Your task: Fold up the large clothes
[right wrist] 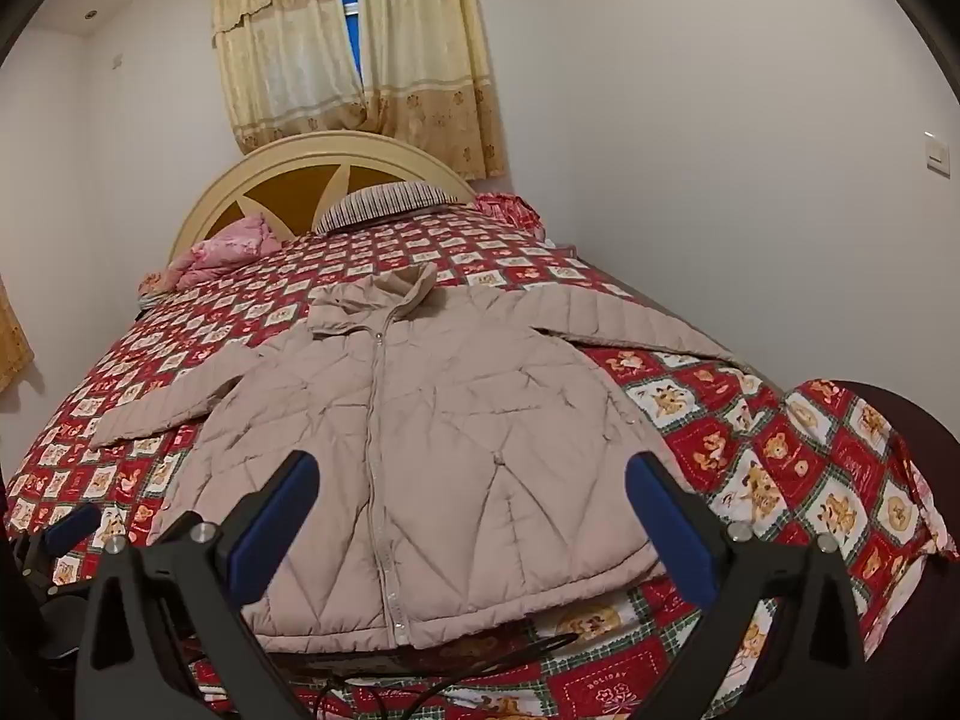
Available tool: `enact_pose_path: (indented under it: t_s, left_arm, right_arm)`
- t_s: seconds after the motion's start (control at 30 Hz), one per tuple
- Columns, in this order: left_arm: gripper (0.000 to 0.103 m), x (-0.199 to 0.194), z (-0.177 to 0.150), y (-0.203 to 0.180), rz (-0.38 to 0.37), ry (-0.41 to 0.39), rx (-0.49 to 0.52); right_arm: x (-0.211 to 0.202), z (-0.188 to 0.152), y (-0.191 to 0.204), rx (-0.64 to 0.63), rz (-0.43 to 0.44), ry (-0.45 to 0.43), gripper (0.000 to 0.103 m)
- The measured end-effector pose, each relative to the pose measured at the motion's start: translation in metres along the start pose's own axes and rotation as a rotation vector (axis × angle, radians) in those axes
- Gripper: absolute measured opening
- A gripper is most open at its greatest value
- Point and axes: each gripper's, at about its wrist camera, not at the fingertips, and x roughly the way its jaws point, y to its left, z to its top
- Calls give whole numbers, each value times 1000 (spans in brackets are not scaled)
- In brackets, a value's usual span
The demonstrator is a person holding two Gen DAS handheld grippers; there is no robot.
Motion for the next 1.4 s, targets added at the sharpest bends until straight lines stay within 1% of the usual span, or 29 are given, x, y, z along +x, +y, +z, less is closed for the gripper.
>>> enact_pose_path:
  t_s: [0.1,0.13,0.2,0.27,0.4,0.53,0.67,0.87,1.1,1.4]
  left_arm:
    - [102,-3,-4,5,17,-10,-13]
    - [102,-3,-5,11,10,-13,-29]
    - [102,-7,-7,10,15,-15,-19]
    - [102,-4,-7,15,2,2,-29]
    - [102,0,-4,8,14,14,-18]
    - [102,-2,-2,10,-10,1,-32]
    - [102,-3,-2,12,-14,-1,-34]
    - [102,0,-2,13,-7,13,-43]
    - [102,-1,-2,14,-5,7,-43]
    - [102,-1,-4,15,-2,4,-41]
  right_arm:
    - [-1,0,0,-2,-1,-5,103]
    - [-1,-1,1,-3,-1,-4,103]
    - [0,-1,1,-3,1,-3,103]
    - [0,-2,2,-4,2,0,103]
    - [-1,-2,4,-3,5,5,103]
    - [0,-4,6,-6,5,13,103]
    - [4,-4,7,-3,6,28,103]
    - [7,-6,7,-3,10,39,103]
    - [9,-8,7,7,17,58,103]
    - [9,-8,9,6,15,60,103]
